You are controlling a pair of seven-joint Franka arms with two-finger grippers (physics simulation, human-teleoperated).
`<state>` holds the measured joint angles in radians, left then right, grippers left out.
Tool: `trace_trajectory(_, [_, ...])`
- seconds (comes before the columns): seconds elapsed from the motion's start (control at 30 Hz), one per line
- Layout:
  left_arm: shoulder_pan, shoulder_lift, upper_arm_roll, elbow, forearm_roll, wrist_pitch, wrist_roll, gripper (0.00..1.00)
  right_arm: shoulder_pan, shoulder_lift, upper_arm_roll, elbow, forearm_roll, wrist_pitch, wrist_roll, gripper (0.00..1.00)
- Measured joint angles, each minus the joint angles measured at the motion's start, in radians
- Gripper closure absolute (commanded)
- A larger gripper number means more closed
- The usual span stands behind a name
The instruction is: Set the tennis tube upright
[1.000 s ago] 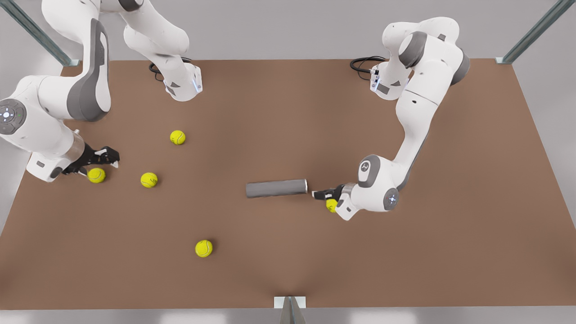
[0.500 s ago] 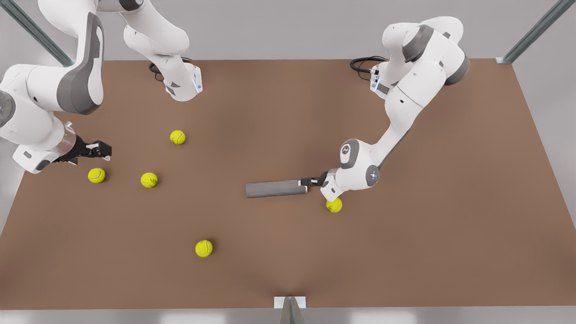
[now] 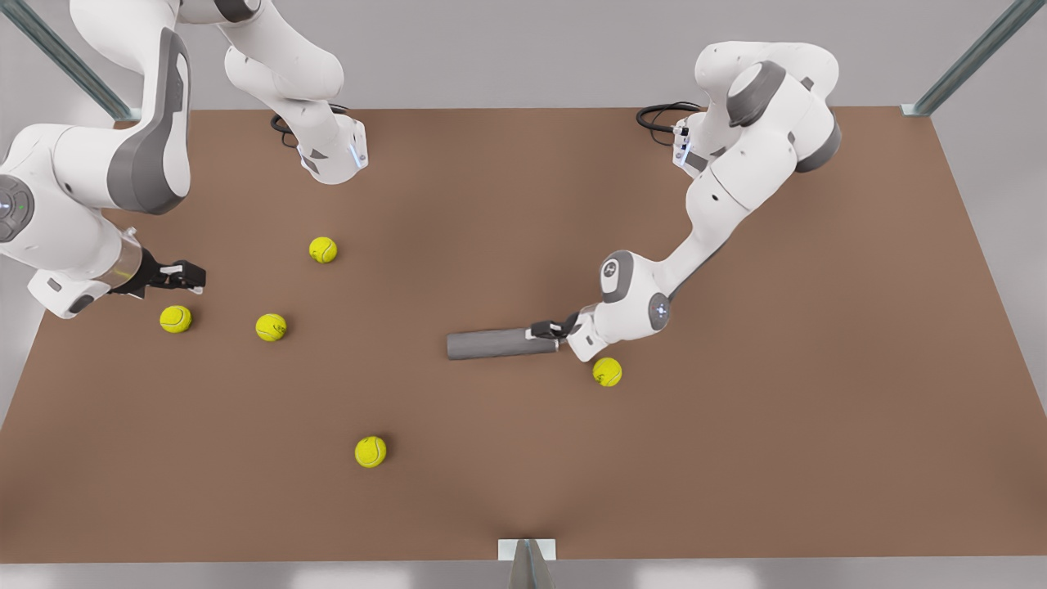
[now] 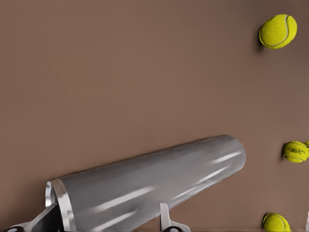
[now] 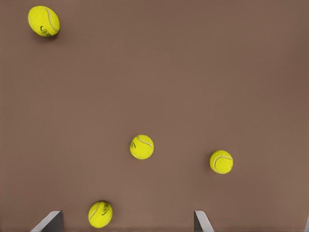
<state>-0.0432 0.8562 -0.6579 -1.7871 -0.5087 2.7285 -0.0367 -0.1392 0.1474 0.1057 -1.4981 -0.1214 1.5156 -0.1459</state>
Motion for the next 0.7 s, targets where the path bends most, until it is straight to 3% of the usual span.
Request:
trace_trajectory(0.47, [0.047, 0.066, -0.078, 0.029, -0.001, 0.020, 0.040, 0.00, 0.000, 0.008, 0.000, 0.000, -0.002, 0.001, 0.021, 0.00])
trace_trajectory(0.7, [0.148, 0.090, -0.179, 0.033, -0.002, 0.020, 0.050, 0.00, 0.000, 0.011, 0.000, -0.001, -0.002, 0.002, 0.027, 0.00])
